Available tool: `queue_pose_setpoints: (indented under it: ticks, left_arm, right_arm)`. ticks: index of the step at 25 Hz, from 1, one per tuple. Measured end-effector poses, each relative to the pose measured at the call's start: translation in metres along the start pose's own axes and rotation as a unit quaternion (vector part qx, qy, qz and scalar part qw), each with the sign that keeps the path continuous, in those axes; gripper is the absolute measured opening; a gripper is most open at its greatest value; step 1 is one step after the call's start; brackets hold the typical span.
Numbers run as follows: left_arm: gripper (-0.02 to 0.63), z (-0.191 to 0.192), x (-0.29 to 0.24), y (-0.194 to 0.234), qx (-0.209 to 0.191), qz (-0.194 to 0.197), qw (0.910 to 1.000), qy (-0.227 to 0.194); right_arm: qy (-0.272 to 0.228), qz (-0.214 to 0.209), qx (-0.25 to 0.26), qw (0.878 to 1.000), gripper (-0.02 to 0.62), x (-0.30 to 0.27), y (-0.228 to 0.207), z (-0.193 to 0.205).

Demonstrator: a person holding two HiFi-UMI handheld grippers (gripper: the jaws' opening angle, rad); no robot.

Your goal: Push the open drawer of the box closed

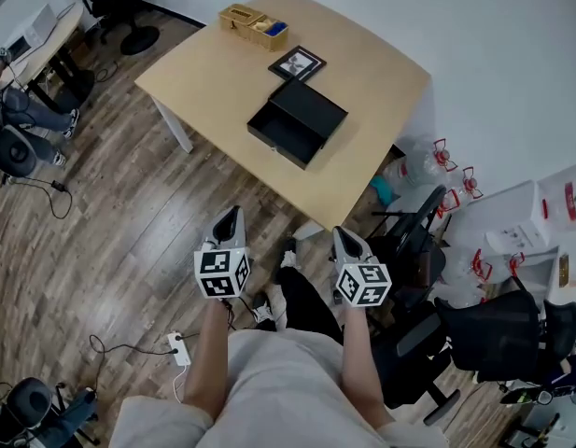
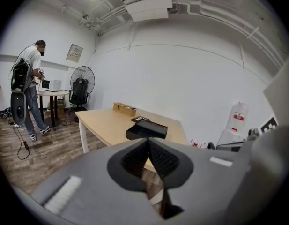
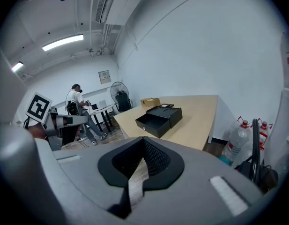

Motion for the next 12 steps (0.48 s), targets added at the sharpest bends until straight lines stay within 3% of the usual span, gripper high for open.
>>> queue_pose_setpoints:
  ticks: [12]
  left_arm:
    - [0.052, -0.044, -0.11, 0.017, -0.026, 0.012, 0.9996, 0.0]
  right_arm:
    - [0.017, -0.054, -0.001, 0.998, 0.002, -0.113, -0.028, -0.044]
Point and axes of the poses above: the fingertips, and each gripper's own axes: x backward along the fingers, y to its left, z out of its underside, the point moved 1 cm from there along x, backward along the fingers, and after that the axes turned 3 degrees about -y, right-handed, at the moved point
